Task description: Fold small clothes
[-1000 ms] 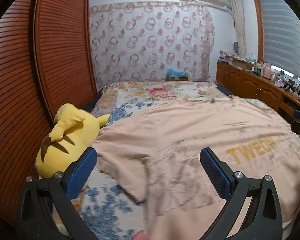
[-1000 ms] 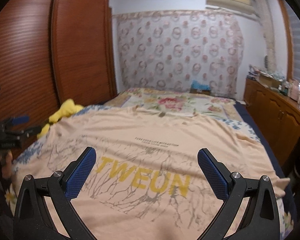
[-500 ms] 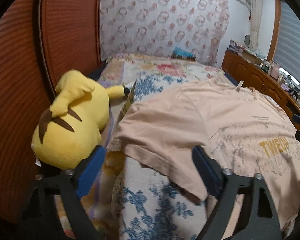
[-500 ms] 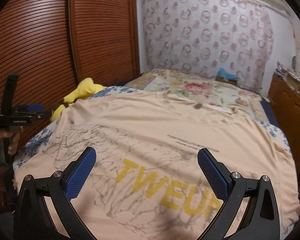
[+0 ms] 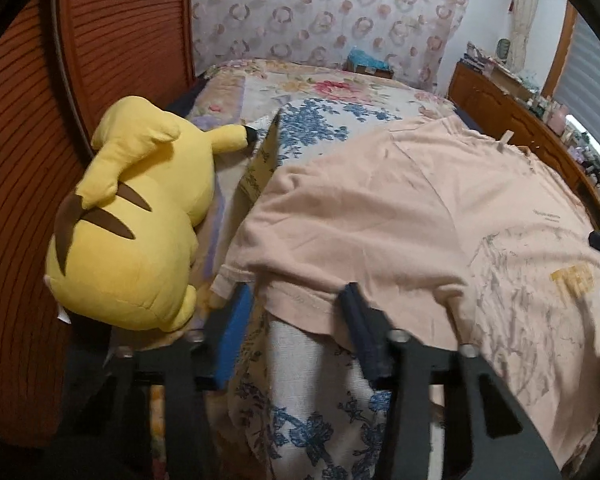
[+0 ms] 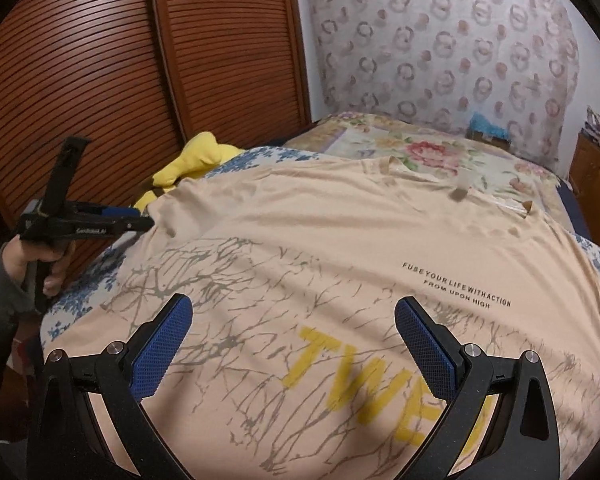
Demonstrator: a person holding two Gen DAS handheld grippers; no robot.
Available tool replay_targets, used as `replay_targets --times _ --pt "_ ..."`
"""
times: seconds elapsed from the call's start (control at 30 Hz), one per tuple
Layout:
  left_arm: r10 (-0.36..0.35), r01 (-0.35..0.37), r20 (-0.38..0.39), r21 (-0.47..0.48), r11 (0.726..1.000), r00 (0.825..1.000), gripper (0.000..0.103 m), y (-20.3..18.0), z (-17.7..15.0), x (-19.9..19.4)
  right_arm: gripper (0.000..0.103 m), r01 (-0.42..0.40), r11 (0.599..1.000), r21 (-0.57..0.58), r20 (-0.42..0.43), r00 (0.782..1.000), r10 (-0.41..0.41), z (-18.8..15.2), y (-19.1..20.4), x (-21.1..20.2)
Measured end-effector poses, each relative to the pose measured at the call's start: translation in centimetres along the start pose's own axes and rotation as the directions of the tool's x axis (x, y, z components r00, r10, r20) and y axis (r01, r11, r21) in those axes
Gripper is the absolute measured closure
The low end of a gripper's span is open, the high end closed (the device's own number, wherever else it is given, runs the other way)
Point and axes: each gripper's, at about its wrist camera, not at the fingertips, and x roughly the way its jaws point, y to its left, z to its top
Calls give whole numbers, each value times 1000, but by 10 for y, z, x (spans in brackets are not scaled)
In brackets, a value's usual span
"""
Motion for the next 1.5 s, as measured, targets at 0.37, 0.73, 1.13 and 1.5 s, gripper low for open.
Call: replay_targets --times 0.37,0.73,1.13,1.5 --pt "37 -41 53 89 995 998 103 -15 6 -21 0 11 999 36 10 1000 -11 -11 -14 -12" --pt "-94 55 164 227 972 982 103 -95 45 -66 0 52 993 108 55 997 -58 -16 -44 -39" --pt "-213 146 208 299 943 955 85 -155 58 -84 0 69 988 139 69 994 -79 -20 -59 -53" --pt "-157 98 285 211 973 946 51 -108 23 -100 24 21 998 55 36 999 -23 2 -40 -28"
